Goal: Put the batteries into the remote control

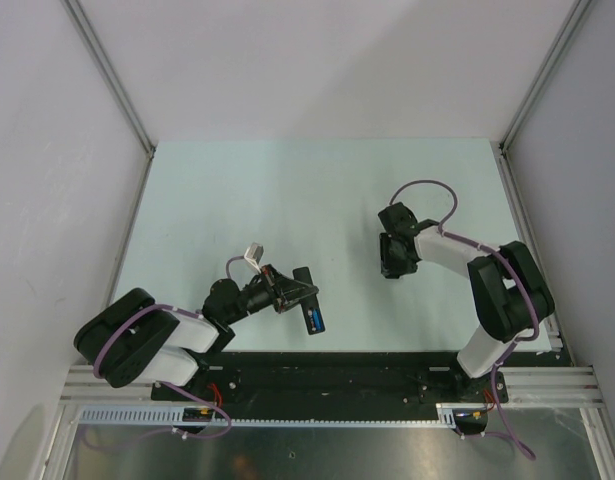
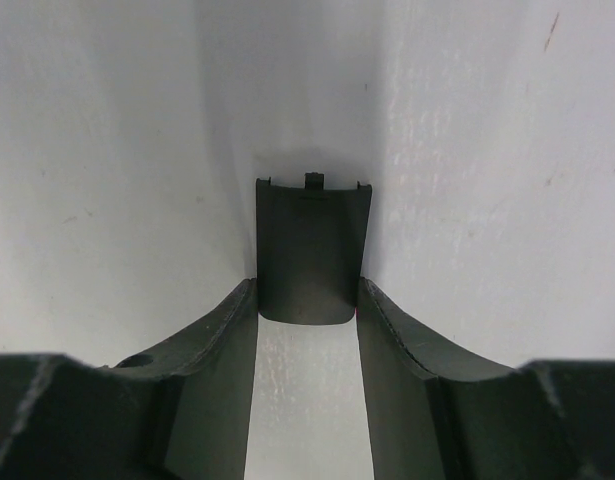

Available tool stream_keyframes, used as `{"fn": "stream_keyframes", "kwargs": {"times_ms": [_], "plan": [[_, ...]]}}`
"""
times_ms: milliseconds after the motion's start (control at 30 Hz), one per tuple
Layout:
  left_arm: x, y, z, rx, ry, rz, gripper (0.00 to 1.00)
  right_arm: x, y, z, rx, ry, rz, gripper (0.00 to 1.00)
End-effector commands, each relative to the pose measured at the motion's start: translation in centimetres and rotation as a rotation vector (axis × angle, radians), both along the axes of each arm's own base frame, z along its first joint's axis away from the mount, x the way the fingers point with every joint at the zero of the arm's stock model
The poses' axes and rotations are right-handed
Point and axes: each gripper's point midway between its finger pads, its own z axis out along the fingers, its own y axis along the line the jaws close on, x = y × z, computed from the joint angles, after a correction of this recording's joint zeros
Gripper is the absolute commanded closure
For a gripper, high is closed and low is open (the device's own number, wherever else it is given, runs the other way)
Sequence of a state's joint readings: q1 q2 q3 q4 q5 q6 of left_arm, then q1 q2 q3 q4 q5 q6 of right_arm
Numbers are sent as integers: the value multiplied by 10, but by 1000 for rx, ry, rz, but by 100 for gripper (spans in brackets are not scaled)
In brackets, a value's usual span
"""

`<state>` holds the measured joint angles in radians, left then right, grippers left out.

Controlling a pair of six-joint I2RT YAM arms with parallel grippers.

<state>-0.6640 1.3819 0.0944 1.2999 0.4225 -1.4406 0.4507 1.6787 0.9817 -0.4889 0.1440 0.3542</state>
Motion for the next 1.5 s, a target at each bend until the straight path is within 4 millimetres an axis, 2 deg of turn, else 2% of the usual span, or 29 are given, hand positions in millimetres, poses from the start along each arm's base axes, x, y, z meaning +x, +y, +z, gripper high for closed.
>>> {"fn": "stream_keyframes", "kwargs": {"times_ms": [0, 200, 233, 433, 600, 767, 900, 1067, 1267, 1467], "plan": [[0, 7, 84, -236, -279, 29, 100, -20, 1, 15, 18, 28, -9, 100], [20, -2, 92, -252, -277, 62, 100, -40, 14, 54, 75, -8, 33, 100], [24, -4, 96, -260, -284, 69, 100, -50, 19, 58, 71, 3, 55, 100], [47, -12, 99, -264, -288, 123, 100, -81, 31, 111, 91, -22, 133, 100], [61, -17, 93, -256, -283, 154, 100, -111, 39, 149, 109, 3, 190, 100], [74, -24, 84, -239, -280, 172, 100, -129, 49, 183, 131, 10, 248, 100], [79, -31, 83, -236, -285, 162, 100, -151, 63, 192, 137, 69, 326, 100], [76, -36, 85, -232, -314, 142, 100, -172, 86, 188, 107, 129, 441, 100], [69, -38, 80, -208, -328, 152, 100, -175, 104, 173, 92, 185, 498, 100], [61, -38, 82, -196, -359, 178, 100, -168, 112, 171, 86, 211, 519, 100]]}}
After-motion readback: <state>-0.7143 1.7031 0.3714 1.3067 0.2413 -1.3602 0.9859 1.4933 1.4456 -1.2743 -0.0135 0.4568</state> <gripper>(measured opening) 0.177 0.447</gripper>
